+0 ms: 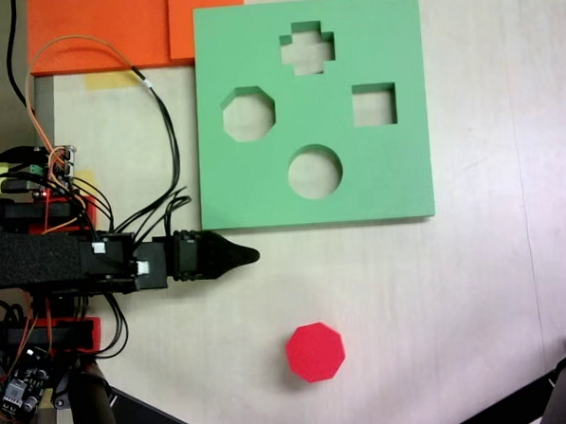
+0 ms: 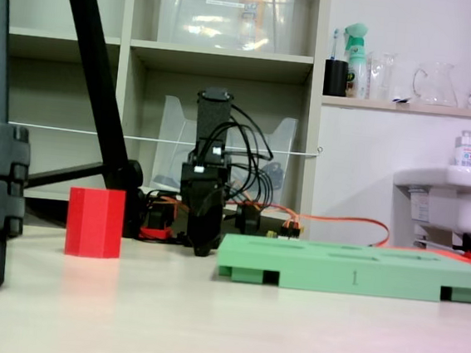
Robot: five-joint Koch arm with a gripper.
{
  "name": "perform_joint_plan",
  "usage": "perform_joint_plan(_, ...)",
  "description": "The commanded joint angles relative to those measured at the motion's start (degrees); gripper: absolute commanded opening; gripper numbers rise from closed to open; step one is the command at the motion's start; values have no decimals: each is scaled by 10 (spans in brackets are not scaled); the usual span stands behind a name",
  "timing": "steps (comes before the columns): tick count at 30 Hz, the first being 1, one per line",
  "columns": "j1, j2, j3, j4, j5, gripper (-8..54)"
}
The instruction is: Put the octagonal pillar block into the corresponding hole
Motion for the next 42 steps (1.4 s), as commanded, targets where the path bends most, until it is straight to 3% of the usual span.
perform_joint_plan(1, 21, 35, 40, 9, 33, 339)
perform_joint_plan(8, 25, 36, 40, 2, 62, 345)
perform_joint_plan(12, 75, 37, 27, -57, 402, 318)
perform_joint_plan(15, 155, 37, -60, -4, 503, 282)
perform_joint_plan(20, 224, 37, -339, 398, 658, 279)
perform_joint_plan(26, 221, 24, -561, 656, 679, 234)
perform_joint_plan(30, 218, -37, -667, 751, 673, 234)
perform_joint_plan(36, 255, -156, -793, 842, 581, 234)
perform_joint_plan(37, 257, -175, -810, 854, 562, 251)
perform_joint_plan(39, 257, -221, -857, 889, 560, 389)
perform_joint_plan(42, 256, -272, -909, 925, 560, 503)
